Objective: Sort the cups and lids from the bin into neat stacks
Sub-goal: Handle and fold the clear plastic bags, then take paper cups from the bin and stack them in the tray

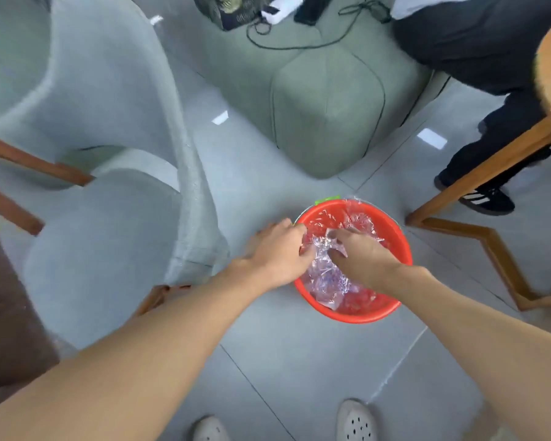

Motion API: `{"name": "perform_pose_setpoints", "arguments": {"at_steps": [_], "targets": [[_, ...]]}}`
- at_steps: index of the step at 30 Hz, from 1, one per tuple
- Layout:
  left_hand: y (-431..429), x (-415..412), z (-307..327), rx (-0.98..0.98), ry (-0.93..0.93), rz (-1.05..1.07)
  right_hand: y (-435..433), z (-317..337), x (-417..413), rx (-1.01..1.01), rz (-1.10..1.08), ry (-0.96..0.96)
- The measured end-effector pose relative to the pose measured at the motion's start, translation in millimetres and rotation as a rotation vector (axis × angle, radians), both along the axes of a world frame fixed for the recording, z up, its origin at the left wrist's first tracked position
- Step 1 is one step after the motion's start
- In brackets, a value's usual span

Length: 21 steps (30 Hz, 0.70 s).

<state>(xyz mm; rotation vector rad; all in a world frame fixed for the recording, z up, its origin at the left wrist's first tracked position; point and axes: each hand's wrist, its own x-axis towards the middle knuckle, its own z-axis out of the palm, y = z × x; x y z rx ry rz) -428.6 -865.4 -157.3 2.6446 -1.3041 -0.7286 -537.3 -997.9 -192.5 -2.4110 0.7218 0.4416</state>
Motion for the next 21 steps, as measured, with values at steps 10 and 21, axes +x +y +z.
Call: {"name": "perform_pose_setpoints", "arguments": {"at_steps": [10, 21], "targets": [[174, 82, 270, -0.085, -0.136, 0.379, 140, 269, 136, -0.075, 0.298, -0.24], [534, 134, 371, -0.108, -0.275, 1.007, 483, 365, 295, 0.045, 0.848, -0.354]]}}
